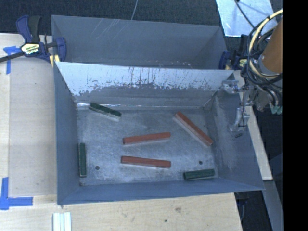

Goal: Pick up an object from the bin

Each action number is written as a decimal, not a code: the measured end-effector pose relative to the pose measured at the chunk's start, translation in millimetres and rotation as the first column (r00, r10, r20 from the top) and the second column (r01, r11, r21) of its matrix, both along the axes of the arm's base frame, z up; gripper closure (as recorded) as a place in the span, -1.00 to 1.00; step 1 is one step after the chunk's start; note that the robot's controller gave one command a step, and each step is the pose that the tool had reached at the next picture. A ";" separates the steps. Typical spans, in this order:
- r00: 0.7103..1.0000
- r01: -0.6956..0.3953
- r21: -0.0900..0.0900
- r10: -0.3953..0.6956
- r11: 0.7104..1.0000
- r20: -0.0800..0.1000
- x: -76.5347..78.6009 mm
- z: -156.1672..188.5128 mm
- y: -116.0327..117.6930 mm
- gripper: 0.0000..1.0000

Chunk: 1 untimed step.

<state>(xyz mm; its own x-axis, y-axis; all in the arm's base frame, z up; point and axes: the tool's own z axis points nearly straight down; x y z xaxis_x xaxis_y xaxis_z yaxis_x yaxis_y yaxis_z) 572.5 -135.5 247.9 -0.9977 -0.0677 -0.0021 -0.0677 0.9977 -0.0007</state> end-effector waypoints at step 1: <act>0.999 -0.049 -0.002 0.049 0.999 0.009 -4.2 -42.7 23.6 -1.00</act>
Offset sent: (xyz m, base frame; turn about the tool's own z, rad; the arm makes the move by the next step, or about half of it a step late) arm -0.0288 0.0099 -0.1639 -0.2513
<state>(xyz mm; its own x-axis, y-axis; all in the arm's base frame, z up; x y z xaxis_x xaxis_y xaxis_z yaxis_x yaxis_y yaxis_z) 568.4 -111.9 205.2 -0.9932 -0.1162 -0.0108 -0.1162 0.9932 -0.0035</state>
